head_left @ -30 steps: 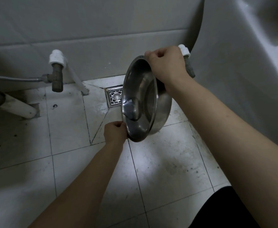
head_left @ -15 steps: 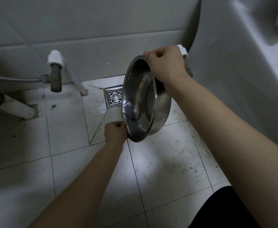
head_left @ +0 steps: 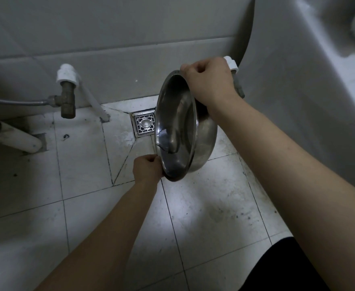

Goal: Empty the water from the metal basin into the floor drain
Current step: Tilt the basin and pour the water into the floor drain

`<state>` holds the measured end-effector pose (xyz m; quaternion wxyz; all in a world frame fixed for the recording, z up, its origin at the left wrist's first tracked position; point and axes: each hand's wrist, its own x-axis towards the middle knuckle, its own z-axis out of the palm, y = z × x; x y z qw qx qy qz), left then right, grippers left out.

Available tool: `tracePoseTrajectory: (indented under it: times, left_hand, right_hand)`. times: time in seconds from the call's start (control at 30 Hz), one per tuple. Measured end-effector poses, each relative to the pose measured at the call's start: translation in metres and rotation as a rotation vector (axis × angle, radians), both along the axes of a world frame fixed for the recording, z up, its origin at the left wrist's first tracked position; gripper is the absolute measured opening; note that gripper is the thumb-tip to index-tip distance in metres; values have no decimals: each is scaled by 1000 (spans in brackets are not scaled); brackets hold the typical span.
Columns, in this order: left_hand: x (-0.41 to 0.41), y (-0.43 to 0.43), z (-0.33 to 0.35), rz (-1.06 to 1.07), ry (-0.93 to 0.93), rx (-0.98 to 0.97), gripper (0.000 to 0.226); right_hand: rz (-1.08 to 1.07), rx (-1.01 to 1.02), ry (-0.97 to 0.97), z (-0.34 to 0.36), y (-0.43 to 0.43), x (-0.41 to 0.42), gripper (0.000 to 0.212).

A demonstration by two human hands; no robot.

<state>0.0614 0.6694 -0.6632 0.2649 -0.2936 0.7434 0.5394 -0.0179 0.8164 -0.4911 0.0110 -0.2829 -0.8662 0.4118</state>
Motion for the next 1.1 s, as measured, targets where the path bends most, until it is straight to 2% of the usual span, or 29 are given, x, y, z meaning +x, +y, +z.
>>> tracePoseTrajectory:
  times: [0.1,0.37,1.1]
  left_hand:
    - [-1,0,1,2,-16,-1,21]
    - [0,-2,3,-6,-14,-20,37]
    - [0,-2,7,-32,-12,-1,32]
  right_hand:
    - [4,-5,6,-1,-1,-1,41]
    - [8,-1,8,-5,-1,-3,42]
    - [28,10,41,-6,-8,-6,41]
